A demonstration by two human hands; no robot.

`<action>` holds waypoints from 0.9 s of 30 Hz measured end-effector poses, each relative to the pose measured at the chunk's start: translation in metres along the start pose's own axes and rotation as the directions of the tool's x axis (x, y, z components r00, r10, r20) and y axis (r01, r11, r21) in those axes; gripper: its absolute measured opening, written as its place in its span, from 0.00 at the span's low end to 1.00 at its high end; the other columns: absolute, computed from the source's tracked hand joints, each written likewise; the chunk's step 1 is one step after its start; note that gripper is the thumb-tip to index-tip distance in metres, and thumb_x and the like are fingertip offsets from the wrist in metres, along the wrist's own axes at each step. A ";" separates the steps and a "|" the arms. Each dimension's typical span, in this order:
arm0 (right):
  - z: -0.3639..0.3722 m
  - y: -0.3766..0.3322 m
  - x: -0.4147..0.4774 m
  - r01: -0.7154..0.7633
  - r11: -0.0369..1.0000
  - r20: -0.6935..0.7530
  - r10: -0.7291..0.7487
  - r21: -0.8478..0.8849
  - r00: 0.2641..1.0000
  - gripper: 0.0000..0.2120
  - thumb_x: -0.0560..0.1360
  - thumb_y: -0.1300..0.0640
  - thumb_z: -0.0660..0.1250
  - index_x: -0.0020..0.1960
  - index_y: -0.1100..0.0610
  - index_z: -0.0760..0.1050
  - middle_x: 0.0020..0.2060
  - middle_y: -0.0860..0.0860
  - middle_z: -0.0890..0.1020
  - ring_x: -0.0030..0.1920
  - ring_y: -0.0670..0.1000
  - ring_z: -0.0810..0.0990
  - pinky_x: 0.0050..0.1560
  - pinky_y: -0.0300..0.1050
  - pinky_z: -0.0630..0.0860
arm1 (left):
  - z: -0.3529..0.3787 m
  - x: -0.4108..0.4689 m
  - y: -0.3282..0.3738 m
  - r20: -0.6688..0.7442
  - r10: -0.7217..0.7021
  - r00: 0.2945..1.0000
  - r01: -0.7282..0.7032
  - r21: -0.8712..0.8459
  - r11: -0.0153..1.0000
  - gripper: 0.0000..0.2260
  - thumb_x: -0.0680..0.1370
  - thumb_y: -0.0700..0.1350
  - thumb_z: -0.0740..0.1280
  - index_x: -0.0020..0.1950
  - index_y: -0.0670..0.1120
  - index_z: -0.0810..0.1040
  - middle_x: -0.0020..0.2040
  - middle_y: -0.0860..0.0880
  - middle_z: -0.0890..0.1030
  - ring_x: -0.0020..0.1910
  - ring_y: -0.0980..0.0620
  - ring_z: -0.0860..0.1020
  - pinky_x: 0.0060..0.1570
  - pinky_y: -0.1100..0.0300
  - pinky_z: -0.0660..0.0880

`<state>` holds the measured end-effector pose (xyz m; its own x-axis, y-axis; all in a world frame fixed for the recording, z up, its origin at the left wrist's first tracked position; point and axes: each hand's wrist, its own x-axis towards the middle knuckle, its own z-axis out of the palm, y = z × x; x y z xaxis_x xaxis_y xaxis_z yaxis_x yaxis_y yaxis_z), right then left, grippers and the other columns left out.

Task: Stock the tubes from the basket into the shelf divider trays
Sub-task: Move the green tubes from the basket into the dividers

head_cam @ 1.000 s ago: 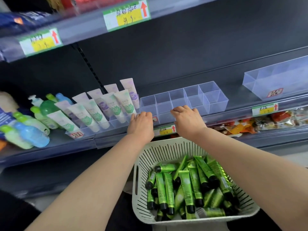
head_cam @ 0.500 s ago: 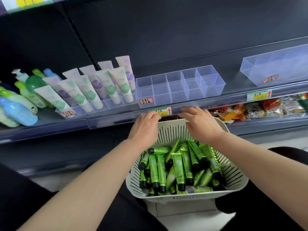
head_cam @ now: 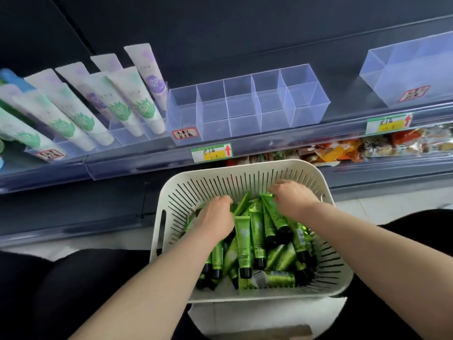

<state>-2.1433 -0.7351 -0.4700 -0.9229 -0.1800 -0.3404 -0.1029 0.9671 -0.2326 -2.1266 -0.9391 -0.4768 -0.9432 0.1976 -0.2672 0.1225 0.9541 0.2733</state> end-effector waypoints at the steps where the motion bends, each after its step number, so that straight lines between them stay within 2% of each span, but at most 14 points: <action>1: 0.000 0.000 0.000 -0.027 1.000 0.024 0.027 -0.003 0.999 0.22 0.74 0.69 0.58 0.64 0.54 0.73 0.59 0.53 0.77 0.58 0.55 0.77 0.56 0.48 0.75 | 0.001 0.003 0.002 -0.002 -0.008 1.000 0.008 -0.001 1.000 0.16 0.79 0.39 0.63 0.67 0.47 0.74 0.61 0.50 0.77 0.58 0.51 0.76 0.50 0.59 0.71; 5: 0.009 0.003 -0.001 -0.112 0.994 0.080 0.111 0.012 0.991 0.26 0.72 0.72 0.56 0.66 0.55 0.72 0.58 0.57 0.79 0.56 0.58 0.79 0.55 0.49 0.77 | 0.011 0.007 0.004 0.037 -0.014 0.999 0.014 -0.021 1.000 0.12 0.79 0.38 0.63 0.61 0.45 0.75 0.52 0.48 0.79 0.49 0.49 0.78 0.49 0.53 0.78; 8: 0.027 0.000 -0.001 -0.156 0.984 0.144 0.167 -0.082 0.975 0.22 0.75 0.67 0.58 0.67 0.55 0.69 0.59 0.57 0.78 0.58 0.58 0.76 0.56 0.51 0.74 | 0.024 -0.002 0.003 0.046 -0.050 0.998 0.051 -0.025 0.998 0.10 0.80 0.39 0.62 0.61 0.44 0.73 0.50 0.48 0.79 0.45 0.50 0.78 0.40 0.55 0.75; 10: 0.045 -0.003 -0.001 -0.201 0.972 0.160 0.220 -0.123 0.962 0.22 0.78 0.62 0.57 0.71 0.55 0.64 0.65 0.59 0.73 0.66 0.59 0.70 0.64 0.55 0.69 | 0.033 -0.011 0.002 0.026 -0.068 0.997 0.069 -0.041 0.997 0.10 0.80 0.42 0.62 0.62 0.45 0.72 0.49 0.49 0.78 0.44 0.51 0.77 0.39 0.56 0.74; 12: 0.057 -0.005 0.000 -0.240 0.968 0.185 0.249 -0.066 0.951 0.25 0.79 0.60 0.57 0.74 0.55 0.58 0.69 0.60 0.68 0.72 0.60 0.60 0.70 0.61 0.60 | 0.041 -0.020 0.001 0.009 -0.053 0.999 0.054 -0.062 0.997 0.12 0.81 0.43 0.63 0.63 0.45 0.71 0.50 0.50 0.78 0.45 0.52 0.77 0.39 0.58 0.74; 14: 0.062 -0.008 0.002 -0.242 0.970 0.218 0.240 -0.017 0.946 0.30 0.78 0.59 0.59 0.77 0.55 0.51 0.73 0.58 0.64 0.76 0.60 0.52 0.72 0.65 0.50 | 0.048 -0.027 -0.001 0.007 -0.030 1.000 0.030 -0.070 0.997 0.14 0.80 0.44 0.64 0.66 0.45 0.70 0.55 0.50 0.78 0.48 0.53 0.77 0.41 0.61 0.74; 15: 0.062 -0.009 0.003 -0.245 0.970 0.226 0.237 0.008 0.945 0.33 0.78 0.59 0.61 0.77 0.54 0.49 0.74 0.57 0.61 0.76 0.60 0.50 0.72 0.65 0.48 | 0.049 -0.029 -0.003 0.005 -0.028 1.000 0.029 -0.076 0.997 0.15 0.80 0.44 0.64 0.66 0.46 0.70 0.56 0.50 0.78 0.50 0.52 0.78 0.43 0.61 0.74; 17: 0.063 -0.009 0.010 -0.291 0.951 0.220 0.264 0.100 0.939 0.37 0.75 0.56 0.66 0.77 0.55 0.49 0.75 0.58 0.60 0.75 0.62 0.52 0.73 0.65 0.52 | 0.050 -0.028 -0.006 -0.010 -0.037 0.999 0.036 -0.091 0.995 0.15 0.80 0.45 0.64 0.67 0.46 0.70 0.58 0.50 0.78 0.53 0.52 0.78 0.47 0.60 0.75; 19: 0.063 -0.008 0.016 -0.351 0.917 0.226 0.306 0.192 0.925 0.37 0.73 0.48 0.70 0.75 0.57 0.57 0.71 0.59 0.66 0.73 0.62 0.59 0.72 0.59 0.60 | 0.049 -0.026 -0.008 -0.017 -0.054 0.998 0.052 -0.100 0.994 0.15 0.80 0.45 0.64 0.67 0.47 0.70 0.59 0.50 0.78 0.54 0.53 0.78 0.47 0.61 0.75; 22: 0.059 -0.007 0.020 -0.413 0.851 0.216 0.359 0.325 0.908 0.27 0.74 0.42 0.67 0.66 0.57 0.71 0.55 0.55 0.78 0.58 0.57 0.76 0.58 0.50 0.74 | 0.049 -0.026 -0.010 -0.002 -0.087 0.996 0.087 -0.105 0.991 0.15 0.80 0.45 0.64 0.67 0.47 0.71 0.57 0.50 0.79 0.53 0.51 0.78 0.47 0.59 0.76; 24: 0.057 -0.011 0.018 -0.408 0.847 0.187 0.364 0.341 0.912 0.24 0.73 0.43 0.69 0.61 0.58 0.74 0.50 0.54 0.80 0.49 0.54 0.78 0.50 0.47 0.75 | 0.051 -0.027 -0.010 0.019 -0.105 0.994 0.106 -0.091 0.990 0.15 0.80 0.46 0.64 0.66 0.46 0.71 0.54 0.50 0.80 0.49 0.51 0.79 0.43 0.57 0.77; 27: 0.048 -0.018 0.014 -0.305 0.906 0.094 0.291 0.292 0.952 0.20 0.73 0.43 0.67 0.58 0.56 0.76 0.50 0.53 0.81 0.46 0.54 0.78 0.47 0.45 0.75 | 0.049 -0.027 -0.006 0.040 -0.137 0.990 0.139 -0.059 0.988 0.11 0.80 0.45 0.65 0.61 0.47 0.72 0.45 0.51 0.79 0.41 0.51 0.79 0.38 0.55 0.77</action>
<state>-2.1364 -0.7642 -0.5146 -0.8738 0.0928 -0.4773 0.2970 0.8791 -0.3728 -2.0871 -0.9393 -0.5166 -0.9380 0.0736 -0.3387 -0.0288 0.9572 0.2879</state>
